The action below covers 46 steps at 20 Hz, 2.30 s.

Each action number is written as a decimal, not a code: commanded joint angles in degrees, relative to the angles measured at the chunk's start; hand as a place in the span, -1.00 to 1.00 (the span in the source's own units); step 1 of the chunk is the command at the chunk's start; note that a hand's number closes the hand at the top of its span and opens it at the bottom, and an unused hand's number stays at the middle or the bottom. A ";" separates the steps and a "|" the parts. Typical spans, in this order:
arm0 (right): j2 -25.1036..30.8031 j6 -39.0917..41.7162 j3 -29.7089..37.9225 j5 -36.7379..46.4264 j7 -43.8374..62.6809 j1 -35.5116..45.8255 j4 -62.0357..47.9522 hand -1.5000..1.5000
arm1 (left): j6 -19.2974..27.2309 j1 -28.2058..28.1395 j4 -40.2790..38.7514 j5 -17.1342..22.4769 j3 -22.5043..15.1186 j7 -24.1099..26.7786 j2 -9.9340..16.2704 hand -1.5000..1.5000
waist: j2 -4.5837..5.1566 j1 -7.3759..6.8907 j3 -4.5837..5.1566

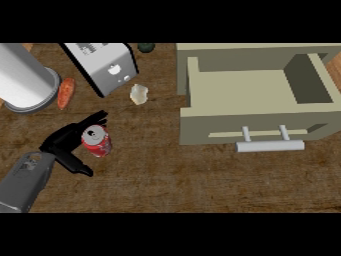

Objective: Pick up the can, place it into the drawer and close the drawer

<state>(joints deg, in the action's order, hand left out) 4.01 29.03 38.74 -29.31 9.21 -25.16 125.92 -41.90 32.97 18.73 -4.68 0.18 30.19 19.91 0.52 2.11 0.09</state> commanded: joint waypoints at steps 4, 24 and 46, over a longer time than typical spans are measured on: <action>-0.23 0.91 0.46 0.37 -0.59 1.05 -2.23 -1.00 | -8.93 2.42 -3.70 2.17 1.38 1.97 -2.19 1.00 | 0.02 -0.57 0.03; -2.06 0.50 2.99 -2.76 2.35 -3.53 2.52 -1.00 | 24.83 -0.01 3.04 19.66 18.67 1.49 -13.36 1.00 | -1.38 -3.10 -0.25; -3.13 -4.35 0.97 -3.88 7.20 -2.44 9.53 -1.00 | 54.28 -1.20 60.44 19.34 0.87 -36.60 -19.83 1.00 | -0.76 -2.26 -0.11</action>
<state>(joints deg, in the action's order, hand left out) 0.78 26.88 40.32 -32.98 13.18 -29.00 132.38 8.35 30.12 71.87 15.74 3.06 0.90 0.21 -0.39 -0.15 -0.04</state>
